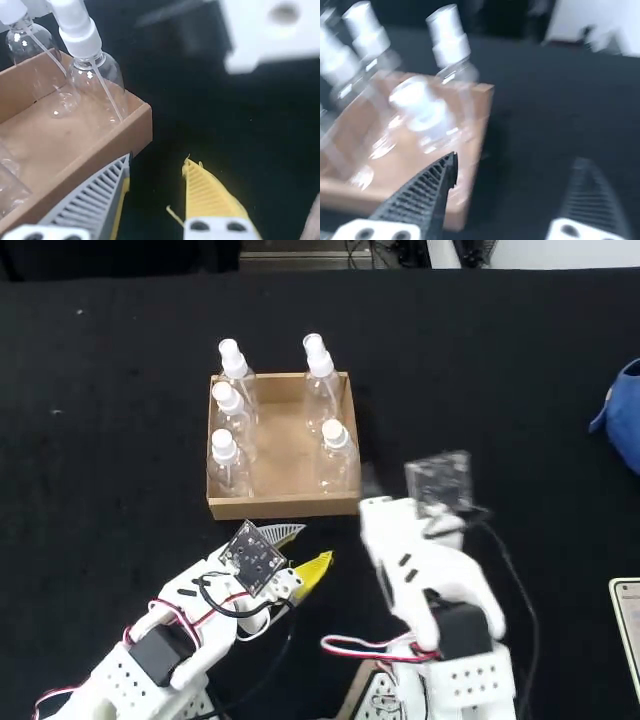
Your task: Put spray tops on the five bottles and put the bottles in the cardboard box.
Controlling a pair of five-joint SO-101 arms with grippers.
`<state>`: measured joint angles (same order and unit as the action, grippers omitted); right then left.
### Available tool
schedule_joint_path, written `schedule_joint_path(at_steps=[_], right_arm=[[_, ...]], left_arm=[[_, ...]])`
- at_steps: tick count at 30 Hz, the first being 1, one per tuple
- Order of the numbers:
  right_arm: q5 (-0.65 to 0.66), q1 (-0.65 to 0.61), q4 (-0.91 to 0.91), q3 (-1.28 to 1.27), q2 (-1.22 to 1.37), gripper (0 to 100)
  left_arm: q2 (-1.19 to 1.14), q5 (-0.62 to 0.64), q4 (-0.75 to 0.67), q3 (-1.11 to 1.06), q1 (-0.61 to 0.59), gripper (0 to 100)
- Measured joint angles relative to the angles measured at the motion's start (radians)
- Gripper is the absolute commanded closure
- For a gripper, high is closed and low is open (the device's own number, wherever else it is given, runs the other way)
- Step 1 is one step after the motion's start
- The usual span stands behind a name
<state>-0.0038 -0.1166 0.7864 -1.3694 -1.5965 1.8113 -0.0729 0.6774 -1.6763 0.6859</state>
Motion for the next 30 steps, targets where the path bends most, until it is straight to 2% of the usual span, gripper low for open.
schedule_joint_path(at_steps=[2, 7, 10, 15, 20, 24, 27, 30], right_arm=[[0.000, 0.078, 0.025, 0.000, -0.054, 87.7], [0.000, 0.265, 0.132, -0.043, -0.195, 87.5], [0.000, 0.327, 0.189, -0.080, -0.203, 87.3], [0.000, 0.374, 0.213, -0.186, -0.203, 87.1], [0.000, 0.391, 0.213, -0.302, -0.203, 87.4], [0.002, 0.394, 0.272, -0.315, -0.203, 87.4], [0.002, 0.394, 0.322, -0.315, -0.203, 87.2], [0.002, 0.394, 0.427, -0.318, -0.203, 87.4]], left_arm=[[0.000, 0.000, 0.071, 0.037, -0.006, 97], [0.003, 0.000, 0.307, 0.302, -0.092, 97], [0.012, -0.014, 0.423, 0.493, -0.203, 97], [0.014, -0.184, 0.543, 0.651, -0.466, 97], [0.014, -0.241, 0.615, 0.635, -0.815, 97], [0.014, -0.247, 0.595, 0.506, -1.039, 97], [0.014, -0.247, 0.509, 0.353, -1.168, 97], [0.006, -0.247, 0.440, 0.206, -1.204, 97]])
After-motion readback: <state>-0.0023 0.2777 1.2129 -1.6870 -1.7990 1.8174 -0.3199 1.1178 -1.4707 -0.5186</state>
